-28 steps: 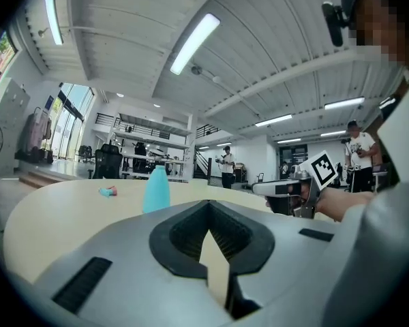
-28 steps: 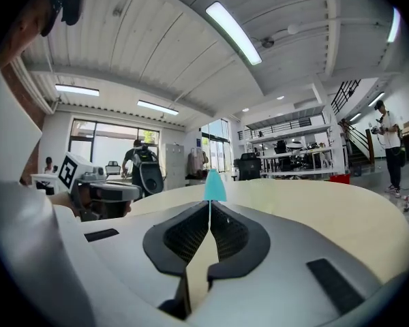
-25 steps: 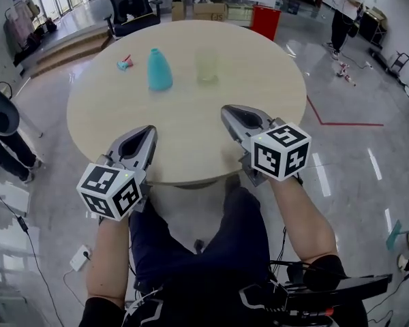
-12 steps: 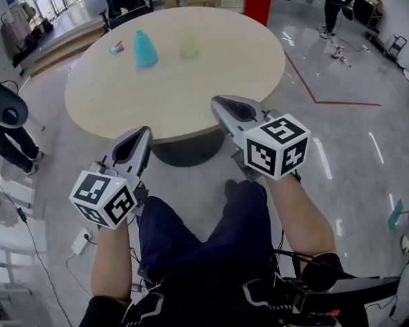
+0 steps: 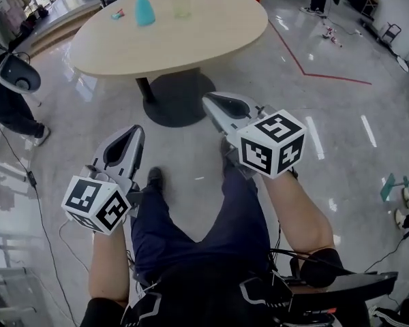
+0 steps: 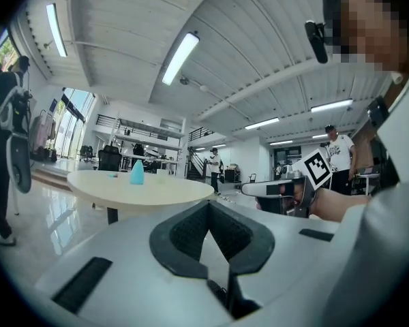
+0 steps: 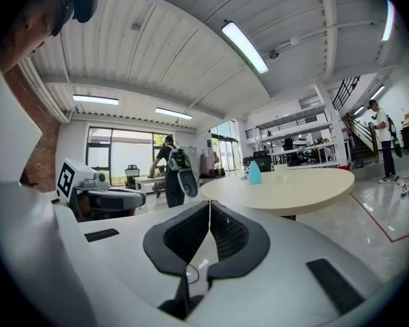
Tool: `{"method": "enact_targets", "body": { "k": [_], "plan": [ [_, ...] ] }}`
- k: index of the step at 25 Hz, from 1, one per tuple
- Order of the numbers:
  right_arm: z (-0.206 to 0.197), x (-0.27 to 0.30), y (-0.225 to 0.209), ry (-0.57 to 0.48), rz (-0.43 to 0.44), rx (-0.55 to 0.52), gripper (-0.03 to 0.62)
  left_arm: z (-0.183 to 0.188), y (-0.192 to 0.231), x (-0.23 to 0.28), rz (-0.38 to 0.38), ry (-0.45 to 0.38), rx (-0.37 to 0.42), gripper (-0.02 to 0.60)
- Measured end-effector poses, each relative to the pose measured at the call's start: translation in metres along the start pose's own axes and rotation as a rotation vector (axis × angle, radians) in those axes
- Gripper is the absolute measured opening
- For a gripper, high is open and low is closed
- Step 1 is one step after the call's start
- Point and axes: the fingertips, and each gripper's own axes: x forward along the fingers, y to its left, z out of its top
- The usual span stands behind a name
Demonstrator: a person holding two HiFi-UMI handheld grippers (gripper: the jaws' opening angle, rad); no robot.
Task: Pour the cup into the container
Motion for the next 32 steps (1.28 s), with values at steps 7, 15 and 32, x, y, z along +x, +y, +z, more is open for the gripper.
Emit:
{"method": "enact_targets", "body": {
  "k": [7,15,32],
  "plan": [
    [-0.012,-0.092,0.097,-0.017,0.029,0.015,0.011,-0.004,-0.082,-0.11,0.004,-0.008,0.015,-0.008],
    [-0.029,-0.193,0.156,-0.029,-0.001,0.031,0.011,-0.019,-0.173,-0.185,-0.032,0.002,0.0,-0.008],
    [-0.039,-0.285,0.247,-0.061,-0.083,0.012,0.006,-0.028,-0.219,-0.298,-0.012,-0.039,0.006,-0.008]
  ]
}}
